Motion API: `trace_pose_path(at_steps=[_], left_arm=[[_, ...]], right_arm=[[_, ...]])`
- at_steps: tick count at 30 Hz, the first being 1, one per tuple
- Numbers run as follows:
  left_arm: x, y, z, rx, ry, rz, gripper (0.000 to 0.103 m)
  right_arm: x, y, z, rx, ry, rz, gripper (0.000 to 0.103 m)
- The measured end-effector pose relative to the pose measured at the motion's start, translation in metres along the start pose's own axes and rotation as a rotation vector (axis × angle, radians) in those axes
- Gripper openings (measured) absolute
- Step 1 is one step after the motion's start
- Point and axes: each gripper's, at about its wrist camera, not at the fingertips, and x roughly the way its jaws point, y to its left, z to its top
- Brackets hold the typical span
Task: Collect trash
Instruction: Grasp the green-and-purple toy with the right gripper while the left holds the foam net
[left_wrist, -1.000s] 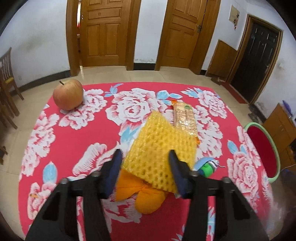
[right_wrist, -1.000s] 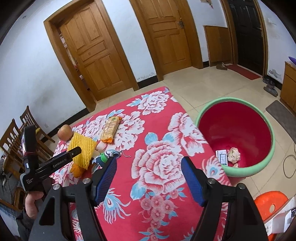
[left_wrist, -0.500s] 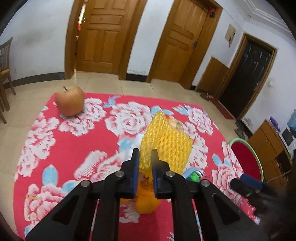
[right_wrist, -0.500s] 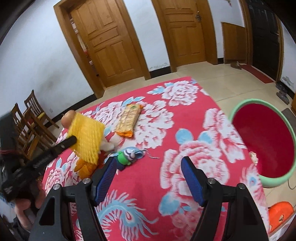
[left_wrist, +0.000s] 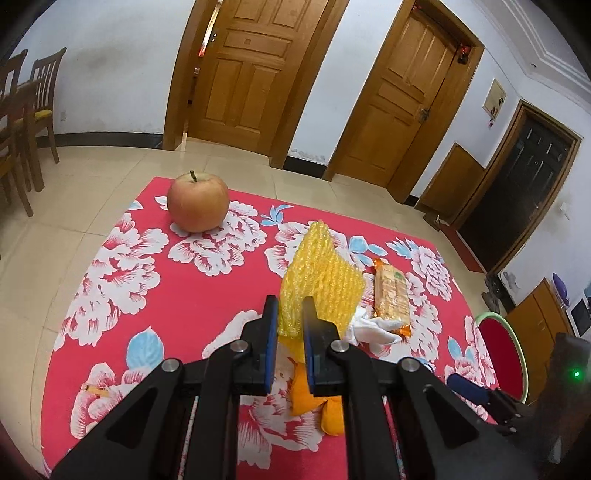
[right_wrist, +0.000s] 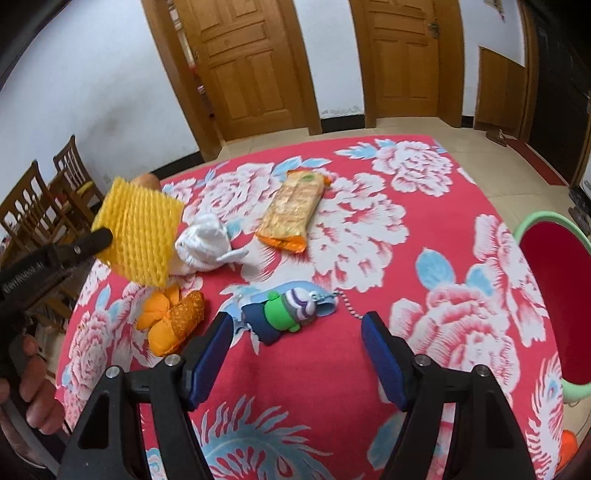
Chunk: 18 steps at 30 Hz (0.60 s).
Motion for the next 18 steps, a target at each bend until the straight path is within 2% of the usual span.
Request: trace_pose_path(at_steps=[4, 10, 14, 15, 18], left_arm=[[0.001, 0.002, 0.0, -0.009, 0.005, 0.002, 0.011], [-0.001, 0.003, 0.001, -0.018, 0.002, -0.001, 0.011], [-0.001, 0.003, 0.001, -0.017, 0.001, -0.003, 0.011], [-0.001, 0.003, 0.001, -0.016, 0.001, -0.004, 0.011], [-0.001, 0.002, 0.0, -0.013, 0.001, -0.005, 0.011]], right_arm=[[0.012, 0.007, 0.001, -0.027, 0.029, 0.022, 0.074], [0.018, 0.014, 0.002, -0.057, 0.025, 0.048, 0.057], [0.017, 0.019, 0.0, -0.081, 0.018, 0.055, 0.056], [0.017, 0.018, 0.0, -0.079, 0.02, 0.061, 0.047], [0.013, 0.017, -0.002, -0.073, 0.019, 0.073, 0.047]])
